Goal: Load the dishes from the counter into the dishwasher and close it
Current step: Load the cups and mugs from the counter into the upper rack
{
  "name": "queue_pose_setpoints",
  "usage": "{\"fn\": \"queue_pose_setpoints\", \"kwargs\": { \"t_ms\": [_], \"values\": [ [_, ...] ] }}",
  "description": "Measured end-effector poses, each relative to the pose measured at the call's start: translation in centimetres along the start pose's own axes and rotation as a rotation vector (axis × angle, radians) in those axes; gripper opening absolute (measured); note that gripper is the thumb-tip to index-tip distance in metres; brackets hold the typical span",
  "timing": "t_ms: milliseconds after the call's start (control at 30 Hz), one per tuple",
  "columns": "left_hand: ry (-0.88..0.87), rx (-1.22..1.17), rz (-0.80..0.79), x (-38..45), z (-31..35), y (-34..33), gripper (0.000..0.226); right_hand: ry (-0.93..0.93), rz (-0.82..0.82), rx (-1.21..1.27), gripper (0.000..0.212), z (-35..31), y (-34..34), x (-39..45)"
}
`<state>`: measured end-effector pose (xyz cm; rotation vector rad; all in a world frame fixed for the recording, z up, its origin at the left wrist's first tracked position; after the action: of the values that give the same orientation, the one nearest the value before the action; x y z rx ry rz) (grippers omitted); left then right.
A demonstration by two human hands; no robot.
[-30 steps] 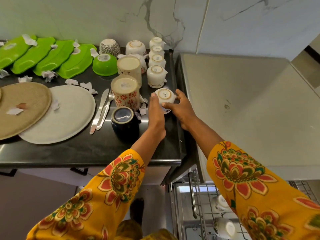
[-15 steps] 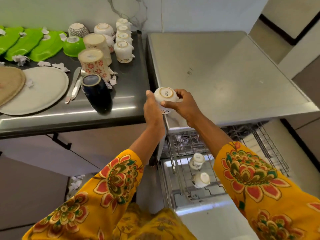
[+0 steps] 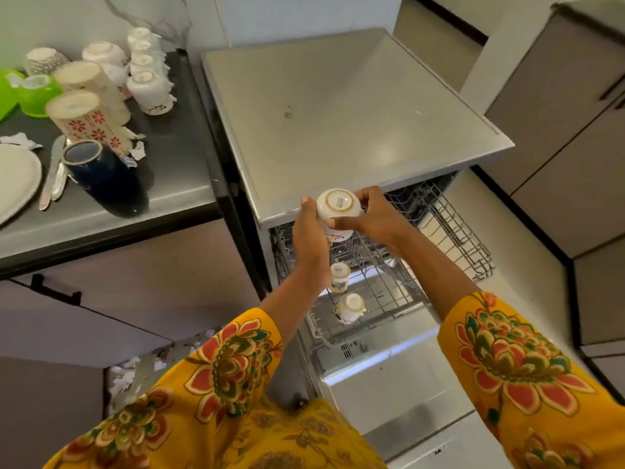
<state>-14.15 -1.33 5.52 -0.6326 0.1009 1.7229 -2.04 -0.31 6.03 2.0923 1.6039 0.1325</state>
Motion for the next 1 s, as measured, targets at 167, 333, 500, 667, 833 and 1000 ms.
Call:
{"fn": "queue_pose_setpoints", "kwargs": {
  "t_ms": [167,333,500,667,833,1000],
  "values": [
    [0.054,0.083,-0.033,-0.3,-3.3,0.0,0.045,-0.032,-0.021,-0.102,0.045,3.5,-0.2,0.0],
    [0.121,0.126,-0.038,1.0,-5.6,0.3,0.045,-0.092,-0.066,-0.21,0.064,7.4,-2.4,2.2],
    [0.181,0.212,-0.076,4.8,-7.2,0.0,0.043,-0.075,-0.063,-0.34,0.081,10.4,-4.5,5.2],
    [0.304,0.267,-0.088,9.7,-9.2,0.2,0.047,0.025,-0.095,-0.5,0.081,12.6,-6.2,9.2],
    [0.357,0.315,-0.05,13.7,-10.0,0.2,0.055,0.045,-0.108,-0.569,0.084,15.2,-8.2,13.6],
    [0.358,0.305,0.025,16.1,-11.2,2.2,0.051,0.034,-0.099,-0.577,0.094,17.4,-9.5,16.3]
  ]
}}
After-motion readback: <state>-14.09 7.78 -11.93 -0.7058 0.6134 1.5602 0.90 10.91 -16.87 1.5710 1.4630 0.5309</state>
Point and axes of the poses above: each hand's wrist, its own x-axis towards the middle knuckle, its own y-axis out of the back of the hand, z = x × y, the point moved 3 cm from there along x, towards the middle knuckle, and after that the axes turned 10 degrees about z, right-handed, at the moved point
